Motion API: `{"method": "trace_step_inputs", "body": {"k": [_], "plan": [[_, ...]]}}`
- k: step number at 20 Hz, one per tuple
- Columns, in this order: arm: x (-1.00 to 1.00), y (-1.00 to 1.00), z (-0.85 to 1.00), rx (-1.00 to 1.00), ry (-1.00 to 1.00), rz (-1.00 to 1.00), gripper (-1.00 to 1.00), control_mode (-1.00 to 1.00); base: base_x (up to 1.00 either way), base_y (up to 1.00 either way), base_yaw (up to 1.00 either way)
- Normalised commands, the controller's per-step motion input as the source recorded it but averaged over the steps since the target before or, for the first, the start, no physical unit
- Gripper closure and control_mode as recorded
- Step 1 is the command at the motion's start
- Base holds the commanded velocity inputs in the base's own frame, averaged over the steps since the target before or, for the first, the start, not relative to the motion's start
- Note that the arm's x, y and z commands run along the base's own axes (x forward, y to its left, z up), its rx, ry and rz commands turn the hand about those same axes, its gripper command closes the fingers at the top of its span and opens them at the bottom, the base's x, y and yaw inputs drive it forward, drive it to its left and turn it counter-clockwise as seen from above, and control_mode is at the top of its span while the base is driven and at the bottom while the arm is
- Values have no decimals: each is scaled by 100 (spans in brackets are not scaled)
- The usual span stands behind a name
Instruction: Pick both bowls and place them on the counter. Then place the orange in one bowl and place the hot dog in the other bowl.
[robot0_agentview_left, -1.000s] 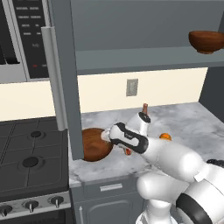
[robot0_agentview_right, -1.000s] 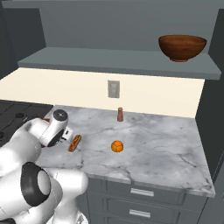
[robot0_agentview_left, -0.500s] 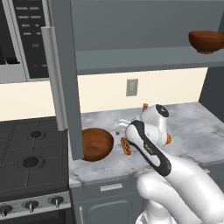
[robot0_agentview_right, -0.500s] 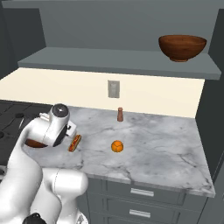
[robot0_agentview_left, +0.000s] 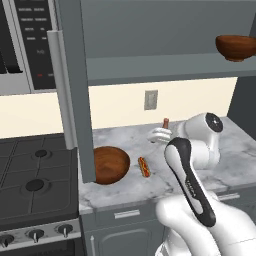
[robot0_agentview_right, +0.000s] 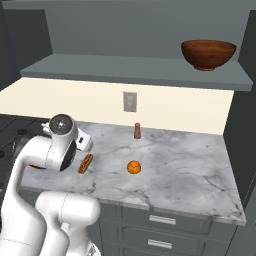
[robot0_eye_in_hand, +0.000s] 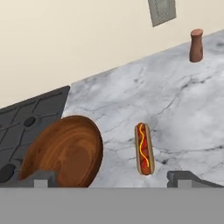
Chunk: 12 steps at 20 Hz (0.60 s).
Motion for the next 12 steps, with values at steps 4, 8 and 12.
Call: {"method": "trace_step_inputs", "body": {"k": [4, 8, 12], "plan": [[-45, -48, 59, -18, -9, -4, -100, -100, 0, 0, 0], [-46, -50, 42, -27, -4, -4, -100, -100, 0, 0, 0], [-48, -48, 47, -28, -1, -4, -100, -100, 0, 0, 0]]}}
